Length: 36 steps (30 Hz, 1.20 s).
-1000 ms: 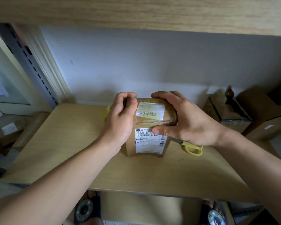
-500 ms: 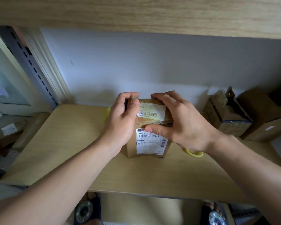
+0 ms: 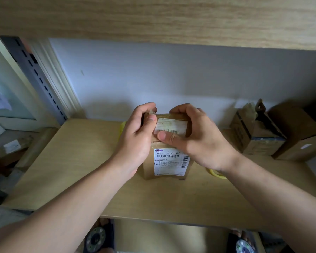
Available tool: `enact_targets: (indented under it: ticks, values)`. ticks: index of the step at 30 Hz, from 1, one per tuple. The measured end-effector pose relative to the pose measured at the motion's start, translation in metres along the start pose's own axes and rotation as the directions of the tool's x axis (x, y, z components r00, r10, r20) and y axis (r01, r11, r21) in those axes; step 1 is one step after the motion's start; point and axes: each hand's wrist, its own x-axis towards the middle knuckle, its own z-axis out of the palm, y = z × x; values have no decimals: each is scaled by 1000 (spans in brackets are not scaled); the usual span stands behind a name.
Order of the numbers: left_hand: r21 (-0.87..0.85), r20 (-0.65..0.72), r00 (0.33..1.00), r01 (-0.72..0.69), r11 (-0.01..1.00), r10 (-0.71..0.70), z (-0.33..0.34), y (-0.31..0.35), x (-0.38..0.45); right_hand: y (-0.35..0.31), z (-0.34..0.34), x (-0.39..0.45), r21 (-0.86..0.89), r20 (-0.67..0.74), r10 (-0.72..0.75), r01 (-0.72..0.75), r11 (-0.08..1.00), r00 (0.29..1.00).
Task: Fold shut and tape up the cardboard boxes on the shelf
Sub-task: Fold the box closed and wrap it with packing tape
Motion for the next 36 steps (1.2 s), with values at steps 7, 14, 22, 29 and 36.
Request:
enact_targets:
  ticks: [7,14,22,29,36]
  values:
    - [-9,37,999,8,1000,-7,-2,0,1,6,-17,6,-9,176,-53,56,998,983]
    - [32,33,999,0,999,-1,-2,0,-2,8,-48,11,80,398,-72,44,996,915]
    - [92,-21,999,-42,995,44,0,-4,-5,2,-22,5,149,183,-2,-26,988,983]
    - [76,-18,999,-32,997,34,3,-2,-4,-10,-1,2,-96,6,57,-56,994,998]
    - [56,125,992,-36,998,28,-8,-1,-1,-8,-20,7,-78,168,26,-13,997,985]
